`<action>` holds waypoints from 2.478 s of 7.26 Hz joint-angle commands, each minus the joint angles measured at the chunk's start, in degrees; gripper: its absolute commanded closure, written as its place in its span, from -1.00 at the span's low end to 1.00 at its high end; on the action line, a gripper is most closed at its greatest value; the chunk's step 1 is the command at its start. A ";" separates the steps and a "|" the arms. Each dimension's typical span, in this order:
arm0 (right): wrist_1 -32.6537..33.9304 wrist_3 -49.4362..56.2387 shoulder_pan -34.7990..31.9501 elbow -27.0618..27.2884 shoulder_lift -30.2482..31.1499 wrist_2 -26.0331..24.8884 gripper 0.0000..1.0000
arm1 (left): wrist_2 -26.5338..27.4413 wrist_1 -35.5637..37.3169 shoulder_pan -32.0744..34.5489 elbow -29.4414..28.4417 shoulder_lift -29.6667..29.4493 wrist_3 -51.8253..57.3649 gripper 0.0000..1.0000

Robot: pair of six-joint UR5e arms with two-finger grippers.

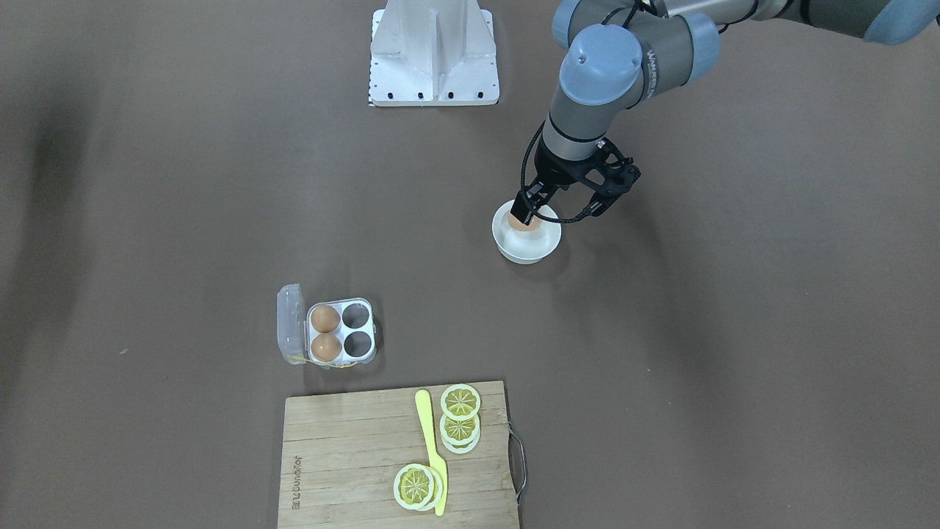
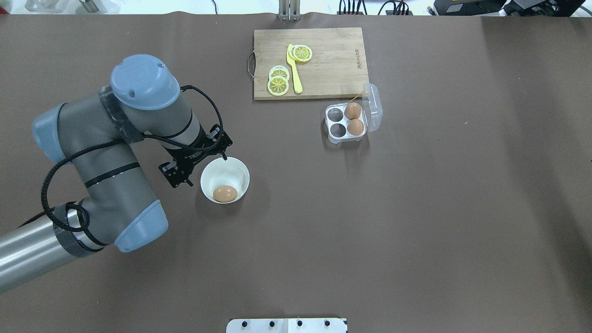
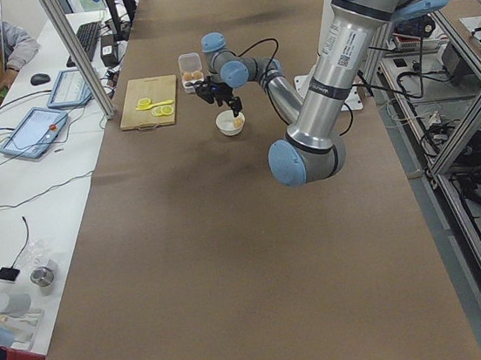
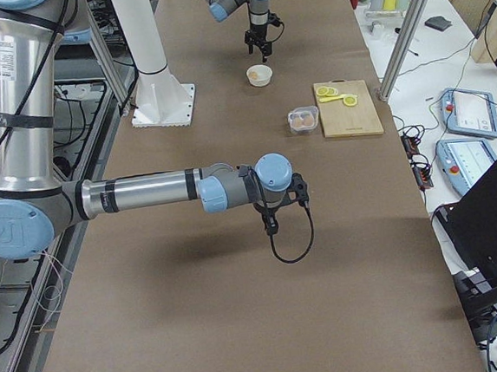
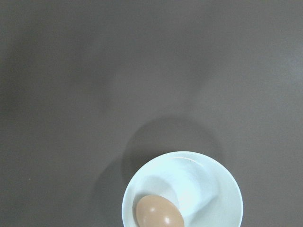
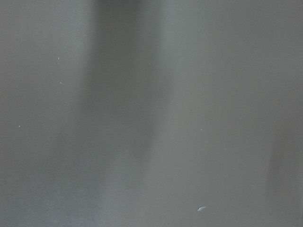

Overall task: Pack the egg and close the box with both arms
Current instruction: 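Move the left gripper over the white bowl and lower toward the egg, then close the left gripper on the brown egg and lift it from the bowl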

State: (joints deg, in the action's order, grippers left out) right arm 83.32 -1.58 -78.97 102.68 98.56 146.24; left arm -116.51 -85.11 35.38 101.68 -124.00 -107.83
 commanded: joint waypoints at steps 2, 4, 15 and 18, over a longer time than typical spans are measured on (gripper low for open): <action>0.00 0.00 0.13 -0.02 -0.04 0.01 -1.00 | 4.51 -0.23 -2.67 -4.47 -2.91 -6.24 -0.95; 0.00 0.00 0.22 -0.02 -0.04 0.01 -1.00 | 4.80 -0.23 -3.21 -5.00 -2.74 -6.34 -0.80; 0.00 0.00 0.40 -0.46 -0.04 0.10 -1.00 | 4.80 -4.89 -5.23 -8.69 -2.21 -6.25 -0.33; 0.00 0.00 0.40 -0.46 -0.04 0.01 -1.00 | 4.63 -4.89 -5.15 -8.52 -2.12 -6.25 0.66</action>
State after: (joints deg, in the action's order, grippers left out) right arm 83.32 -1.58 -78.57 102.22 98.53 146.32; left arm -111.75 -89.99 30.23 93.02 -126.18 -114.12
